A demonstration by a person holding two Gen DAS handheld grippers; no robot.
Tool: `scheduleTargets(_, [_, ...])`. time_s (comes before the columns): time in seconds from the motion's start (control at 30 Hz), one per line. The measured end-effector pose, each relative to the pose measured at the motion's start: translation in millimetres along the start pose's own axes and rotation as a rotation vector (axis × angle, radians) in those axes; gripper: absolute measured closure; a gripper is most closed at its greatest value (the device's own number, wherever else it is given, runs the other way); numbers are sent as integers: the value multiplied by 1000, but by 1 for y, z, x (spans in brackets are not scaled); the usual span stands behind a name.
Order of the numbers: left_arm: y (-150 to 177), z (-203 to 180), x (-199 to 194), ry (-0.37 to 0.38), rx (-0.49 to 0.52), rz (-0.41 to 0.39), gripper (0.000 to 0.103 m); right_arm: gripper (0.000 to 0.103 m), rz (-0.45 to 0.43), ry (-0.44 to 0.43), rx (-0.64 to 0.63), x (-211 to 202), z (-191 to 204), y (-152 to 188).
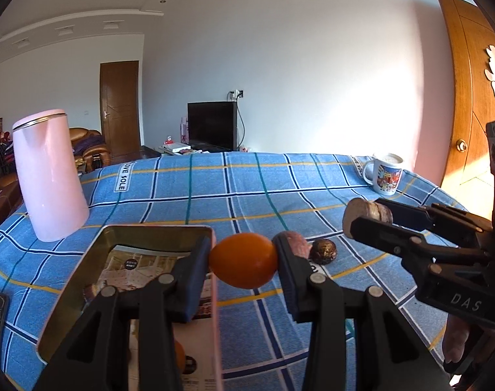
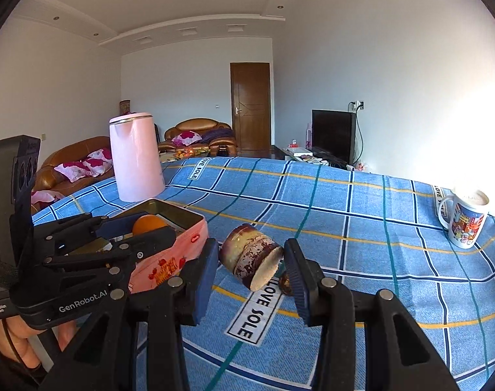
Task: Organize fruits
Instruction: 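Carry the orange and cut mangosteen in both tools over the tin box, then open both tools to release the orange and mangosteen into the tin box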
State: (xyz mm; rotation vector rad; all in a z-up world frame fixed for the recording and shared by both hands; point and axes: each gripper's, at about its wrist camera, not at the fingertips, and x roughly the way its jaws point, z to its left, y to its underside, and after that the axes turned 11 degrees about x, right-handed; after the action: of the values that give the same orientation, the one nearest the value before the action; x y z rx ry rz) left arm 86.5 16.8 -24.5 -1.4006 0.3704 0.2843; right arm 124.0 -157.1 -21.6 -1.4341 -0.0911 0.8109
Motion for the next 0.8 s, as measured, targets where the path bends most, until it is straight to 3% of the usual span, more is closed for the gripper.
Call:
scheduleTargets(0.43, [20, 90, -4, -100, -136, 71, 60, 59, 78, -99, -93, 52, 66, -14])
scheduleTargets(0.8, [31, 105, 9, -72, -177, 128, 61, 59, 195, -161, -165, 86, 107, 7])
